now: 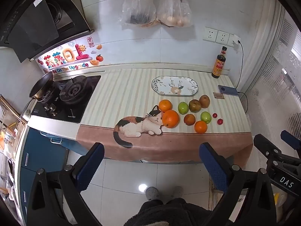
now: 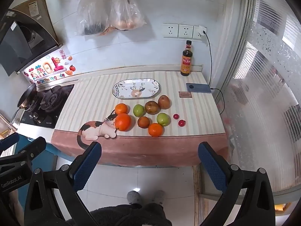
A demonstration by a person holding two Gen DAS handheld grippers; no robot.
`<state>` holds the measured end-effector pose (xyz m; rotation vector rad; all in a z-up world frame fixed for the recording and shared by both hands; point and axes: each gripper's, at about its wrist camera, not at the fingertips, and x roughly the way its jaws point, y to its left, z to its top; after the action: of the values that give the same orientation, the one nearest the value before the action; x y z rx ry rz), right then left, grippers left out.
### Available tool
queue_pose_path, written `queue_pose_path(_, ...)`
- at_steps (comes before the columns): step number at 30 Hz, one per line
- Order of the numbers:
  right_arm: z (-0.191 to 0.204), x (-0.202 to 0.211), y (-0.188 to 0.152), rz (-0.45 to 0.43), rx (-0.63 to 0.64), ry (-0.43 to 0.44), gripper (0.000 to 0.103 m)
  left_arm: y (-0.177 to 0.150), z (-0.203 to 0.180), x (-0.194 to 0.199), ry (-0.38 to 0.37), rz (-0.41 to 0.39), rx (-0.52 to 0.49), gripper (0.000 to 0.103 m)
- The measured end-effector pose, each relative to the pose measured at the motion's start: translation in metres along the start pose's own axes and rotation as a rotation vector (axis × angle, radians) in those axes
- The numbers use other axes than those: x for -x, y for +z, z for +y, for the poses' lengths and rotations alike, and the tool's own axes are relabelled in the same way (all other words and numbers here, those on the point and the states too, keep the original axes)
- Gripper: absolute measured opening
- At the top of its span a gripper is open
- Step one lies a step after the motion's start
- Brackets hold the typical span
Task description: Organize fruits
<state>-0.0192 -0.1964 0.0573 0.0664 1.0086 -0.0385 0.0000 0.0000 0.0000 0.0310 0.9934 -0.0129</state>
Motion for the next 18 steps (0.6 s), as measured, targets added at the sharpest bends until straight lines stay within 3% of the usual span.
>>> queue_pose_path(18, 0.000, 0.002, -0.002, -0.006, -0.007, 0.011, 0.103, 0.003, -0.006, -0.001, -0.005, 0.000, -0.001, 0.103)
